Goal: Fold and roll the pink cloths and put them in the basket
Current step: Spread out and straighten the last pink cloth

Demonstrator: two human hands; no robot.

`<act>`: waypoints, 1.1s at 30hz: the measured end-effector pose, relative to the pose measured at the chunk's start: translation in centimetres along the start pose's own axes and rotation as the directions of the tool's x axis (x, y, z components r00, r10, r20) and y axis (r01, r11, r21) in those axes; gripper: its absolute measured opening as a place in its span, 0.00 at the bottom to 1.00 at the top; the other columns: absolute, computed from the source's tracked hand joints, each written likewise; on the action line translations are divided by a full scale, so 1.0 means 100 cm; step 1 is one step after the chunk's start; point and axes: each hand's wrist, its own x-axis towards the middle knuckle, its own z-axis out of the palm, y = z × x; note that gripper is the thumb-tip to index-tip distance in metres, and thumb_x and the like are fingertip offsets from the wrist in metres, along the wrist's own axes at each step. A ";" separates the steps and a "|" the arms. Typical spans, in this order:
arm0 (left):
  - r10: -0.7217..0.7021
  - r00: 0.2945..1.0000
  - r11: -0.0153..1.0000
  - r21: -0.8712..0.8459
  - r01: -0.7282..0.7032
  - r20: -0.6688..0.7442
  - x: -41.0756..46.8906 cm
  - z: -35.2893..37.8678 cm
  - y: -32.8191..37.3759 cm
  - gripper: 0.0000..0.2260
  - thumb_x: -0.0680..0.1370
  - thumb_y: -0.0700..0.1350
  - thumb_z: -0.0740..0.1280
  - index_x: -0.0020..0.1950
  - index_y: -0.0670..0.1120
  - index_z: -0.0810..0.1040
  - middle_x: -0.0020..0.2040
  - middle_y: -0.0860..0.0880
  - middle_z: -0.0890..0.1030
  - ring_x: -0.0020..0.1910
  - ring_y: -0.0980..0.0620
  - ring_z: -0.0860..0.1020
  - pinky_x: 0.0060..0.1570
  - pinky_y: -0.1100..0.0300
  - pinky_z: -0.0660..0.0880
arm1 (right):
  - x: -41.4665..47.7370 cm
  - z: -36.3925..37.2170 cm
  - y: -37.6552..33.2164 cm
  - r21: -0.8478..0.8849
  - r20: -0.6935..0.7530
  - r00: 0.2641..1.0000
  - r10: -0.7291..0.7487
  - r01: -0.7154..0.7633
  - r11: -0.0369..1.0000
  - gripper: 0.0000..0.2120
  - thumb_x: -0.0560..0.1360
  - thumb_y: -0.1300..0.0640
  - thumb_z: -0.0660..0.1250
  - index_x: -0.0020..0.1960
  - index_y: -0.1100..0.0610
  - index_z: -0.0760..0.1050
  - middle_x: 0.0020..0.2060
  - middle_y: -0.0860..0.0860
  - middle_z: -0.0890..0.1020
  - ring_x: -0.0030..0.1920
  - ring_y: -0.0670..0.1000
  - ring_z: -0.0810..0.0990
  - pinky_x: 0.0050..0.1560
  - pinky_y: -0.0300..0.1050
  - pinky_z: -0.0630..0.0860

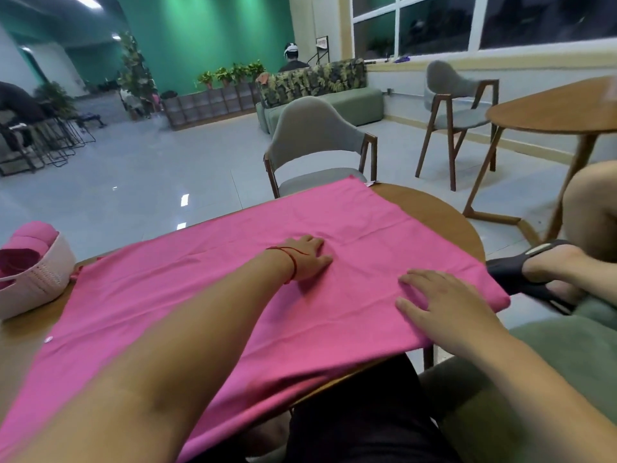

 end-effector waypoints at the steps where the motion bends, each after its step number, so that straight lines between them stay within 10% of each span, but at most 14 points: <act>1: -0.009 1.000 1.000 0.000 0.009 0.005 0.004 0.000 0.004 0.35 0.82 0.69 0.52 0.85 0.54 0.55 0.85 0.48 0.55 0.81 0.39 0.61 0.80 0.42 0.58 | -0.003 -0.002 0.012 0.024 -0.039 0.998 0.052 -0.051 0.998 0.27 0.83 0.33 0.56 0.80 0.40 0.66 0.80 0.40 0.67 0.80 0.46 0.63 0.81 0.55 0.57; 7: -0.024 0.999 0.999 -0.040 0.025 0.033 0.022 -0.009 0.016 0.39 0.80 0.71 0.54 0.86 0.53 0.52 0.86 0.50 0.53 0.82 0.43 0.59 0.81 0.46 0.57 | -0.021 -0.004 0.064 0.357 -0.183 0.907 0.379 -0.298 0.885 0.29 0.81 0.41 0.67 0.79 0.46 0.67 0.77 0.49 0.70 0.76 0.57 0.67 0.72 0.63 0.70; 16: -0.006 0.998 0.992 -0.127 0.014 0.063 0.056 -0.031 0.040 0.32 0.75 0.71 0.62 0.74 0.55 0.69 0.73 0.49 0.74 0.61 0.44 0.78 0.60 0.49 0.77 | -0.027 -0.012 0.101 0.763 -0.113 0.867 0.486 -0.238 0.602 0.16 0.80 0.47 0.72 0.68 0.44 0.79 0.55 0.44 0.83 0.56 0.49 0.81 0.56 0.56 0.77; 25: -0.058 0.981 0.984 -0.153 0.087 0.185 0.074 -0.047 0.041 0.41 0.76 0.68 0.69 0.84 0.60 0.56 0.84 0.52 0.60 0.81 0.44 0.62 0.76 0.42 0.62 | -0.019 -0.035 0.135 0.627 0.033 0.978 0.206 -0.181 0.758 0.13 0.80 0.43 0.71 0.42 0.50 0.83 0.37 0.52 0.83 0.46 0.58 0.82 0.49 0.54 0.73; 33: -0.044 0.976 0.994 -0.090 0.065 0.213 0.081 -0.052 0.043 0.32 0.83 0.65 0.60 0.84 0.59 0.56 0.84 0.50 0.60 0.81 0.43 0.61 0.76 0.41 0.61 | -0.029 -0.034 0.145 0.746 -0.020 1.000 0.002 0.014 0.666 0.11 0.80 0.53 0.72 0.61 0.51 0.86 0.63 0.42 0.84 0.66 0.44 0.80 0.73 0.59 0.72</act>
